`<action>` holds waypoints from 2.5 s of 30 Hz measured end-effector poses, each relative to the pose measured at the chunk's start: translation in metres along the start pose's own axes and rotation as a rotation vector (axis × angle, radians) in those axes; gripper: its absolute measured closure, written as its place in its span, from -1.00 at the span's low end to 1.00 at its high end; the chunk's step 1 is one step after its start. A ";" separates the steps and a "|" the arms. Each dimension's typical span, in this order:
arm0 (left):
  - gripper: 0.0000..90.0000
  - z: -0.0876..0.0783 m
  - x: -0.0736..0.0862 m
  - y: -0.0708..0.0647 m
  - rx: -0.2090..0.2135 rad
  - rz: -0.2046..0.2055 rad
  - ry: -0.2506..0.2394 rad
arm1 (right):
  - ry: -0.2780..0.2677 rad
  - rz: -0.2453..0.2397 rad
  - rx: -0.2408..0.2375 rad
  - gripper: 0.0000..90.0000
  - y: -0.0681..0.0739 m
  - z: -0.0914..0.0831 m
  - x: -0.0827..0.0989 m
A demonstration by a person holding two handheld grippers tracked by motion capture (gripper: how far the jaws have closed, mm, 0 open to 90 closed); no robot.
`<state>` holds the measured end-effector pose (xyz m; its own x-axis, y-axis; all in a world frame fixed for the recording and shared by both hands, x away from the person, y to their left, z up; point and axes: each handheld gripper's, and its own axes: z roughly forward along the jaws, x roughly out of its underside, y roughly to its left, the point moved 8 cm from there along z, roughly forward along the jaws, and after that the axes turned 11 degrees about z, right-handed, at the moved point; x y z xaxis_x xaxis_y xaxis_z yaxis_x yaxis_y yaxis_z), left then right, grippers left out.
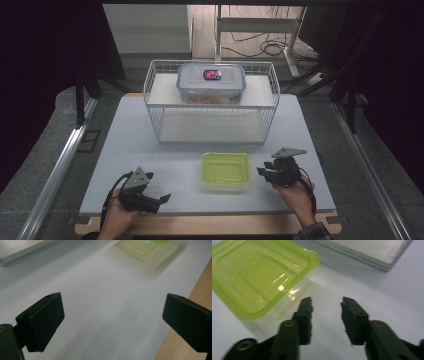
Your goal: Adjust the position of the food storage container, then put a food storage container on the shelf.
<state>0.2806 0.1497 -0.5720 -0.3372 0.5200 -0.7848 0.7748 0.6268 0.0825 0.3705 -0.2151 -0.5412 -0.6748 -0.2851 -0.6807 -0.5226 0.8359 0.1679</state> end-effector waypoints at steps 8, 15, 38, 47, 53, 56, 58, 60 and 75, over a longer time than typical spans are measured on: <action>-0.91 0.000 0.000 0.000 0.002 0.000 0.002 | -0.062 -0.008 -0.026 -0.51 0.005 -0.009 0.004; -0.91 0.001 0.001 0.000 0.002 0.004 0.006 | -0.107 0.021 -0.044 -0.68 0.005 -0.014 0.006; -0.91 0.002 0.001 -0.001 -0.002 0.010 0.019 | -0.062 0.179 -0.160 -0.16 0.019 -0.015 -0.001; -0.91 0.003 0.002 0.000 -0.004 0.014 0.024 | -0.037 0.318 -0.263 0.10 0.025 -0.002 -0.010; -0.91 0.003 0.002 0.000 -0.005 0.016 0.026 | -0.006 0.373 -0.278 0.22 0.024 0.010 -0.013; -0.91 0.003 0.002 -0.001 -0.005 0.018 0.027 | 0.032 0.429 -0.302 0.28 0.022 0.017 -0.012; -0.91 0.003 0.002 -0.001 -0.004 0.018 0.028 | 0.046 0.458 -0.312 0.34 0.021 0.022 -0.011; -0.91 0.004 0.002 -0.001 -0.003 0.019 0.027 | 0.061 0.483 -0.329 0.38 0.020 0.026 -0.011; -0.91 0.003 0.002 -0.001 -0.004 0.020 0.025 | 0.155 0.653 -0.441 0.78 0.024 0.040 -0.013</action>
<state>0.2811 0.1487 -0.5753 -0.3351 0.5465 -0.7675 0.7792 0.6187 0.1002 0.3879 -0.1728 -0.5566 -0.9630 0.1091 -0.2464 -0.1330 0.6030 0.7866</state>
